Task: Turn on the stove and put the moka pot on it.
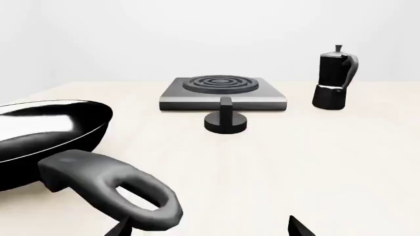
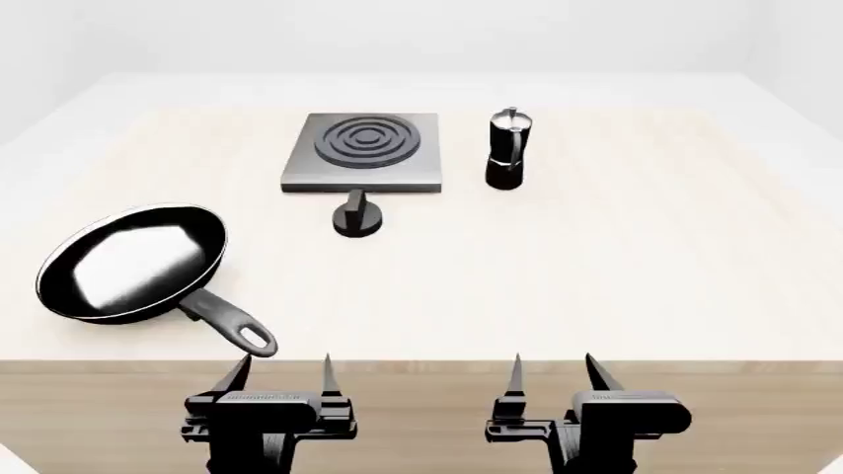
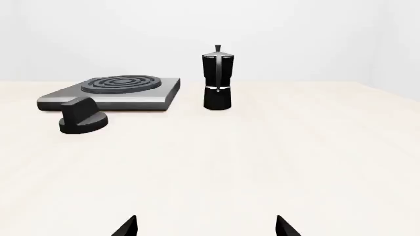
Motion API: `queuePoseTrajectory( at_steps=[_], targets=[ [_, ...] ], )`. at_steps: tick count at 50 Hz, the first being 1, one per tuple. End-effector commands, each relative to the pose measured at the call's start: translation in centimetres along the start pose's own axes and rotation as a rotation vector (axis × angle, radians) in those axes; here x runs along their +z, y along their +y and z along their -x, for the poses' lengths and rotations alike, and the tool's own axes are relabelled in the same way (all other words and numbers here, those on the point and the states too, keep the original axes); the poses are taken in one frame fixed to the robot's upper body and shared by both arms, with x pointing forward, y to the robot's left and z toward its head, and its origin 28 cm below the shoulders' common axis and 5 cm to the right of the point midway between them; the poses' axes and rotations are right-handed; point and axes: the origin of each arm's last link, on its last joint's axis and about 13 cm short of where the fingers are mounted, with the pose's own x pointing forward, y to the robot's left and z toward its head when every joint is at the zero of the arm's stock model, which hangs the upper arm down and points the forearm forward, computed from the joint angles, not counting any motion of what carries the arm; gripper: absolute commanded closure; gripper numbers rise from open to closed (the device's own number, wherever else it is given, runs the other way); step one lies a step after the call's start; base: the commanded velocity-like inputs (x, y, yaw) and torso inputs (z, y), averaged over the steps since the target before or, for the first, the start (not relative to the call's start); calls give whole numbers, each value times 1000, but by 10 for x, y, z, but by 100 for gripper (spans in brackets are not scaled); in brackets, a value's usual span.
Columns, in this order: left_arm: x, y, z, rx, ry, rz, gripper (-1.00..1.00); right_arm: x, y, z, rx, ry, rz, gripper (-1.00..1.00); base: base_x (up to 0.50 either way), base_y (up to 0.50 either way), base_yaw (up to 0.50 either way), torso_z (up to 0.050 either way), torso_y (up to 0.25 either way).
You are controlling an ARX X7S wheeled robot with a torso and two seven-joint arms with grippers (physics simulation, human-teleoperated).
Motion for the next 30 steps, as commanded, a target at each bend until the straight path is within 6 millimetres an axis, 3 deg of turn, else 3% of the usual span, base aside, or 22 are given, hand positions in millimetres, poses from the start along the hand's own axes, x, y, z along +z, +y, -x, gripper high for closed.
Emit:
queuePoseTrajectory(
  at_steps=[1, 11, 14, 18, 20, 22, 25, 29, 30],
  targets=[
    [-2, 0, -1, 0, 0, 0, -100, -2, 0, -1, 0, 0, 0, -100, 0, 0, 0, 0, 0],
    [5, 2, 3, 4, -3, 5, -100, 1, 0, -2, 9, 7, -12, -100, 0, 0, 0, 0, 0],
    [11, 5, 2, 10, -20, -12, -100, 10, 0, -5, 9, -14, -24, -100, 0, 0, 0, 0, 0],
    [29, 10, 1, 19, -72, -45, -100, 31, 0, -11, 13, -84, -23, -100, 0, 0, 0, 0, 0],
    [49, 15, 1, 24, -120, -76, -100, 33, 0, -14, 11, -113, -15, -100, 0, 0, 0, 0, 0],
    [67, 19, 1, 27, -169, -104, -100, 58, -1, -17, 10, -158, -16, -100, 0, 0, 0, 0, 0],
    [83, 22, 1, 52, -211, -160, -100, 76, -2, -21, 9, -208, -10, -100, 0, 0, 0, 0, 0],
    [120, 28, 8, 55, -316, -186, -100, 112, -5, -22, 7, -298, -16, -100, 0, 0, 0, 0, 0],
    [127, 29, 10, 59, -334, -199, -100, 111, -6, -21, 13, -309, -13, -100, 0, 0, 0, 0, 0]
  ],
)
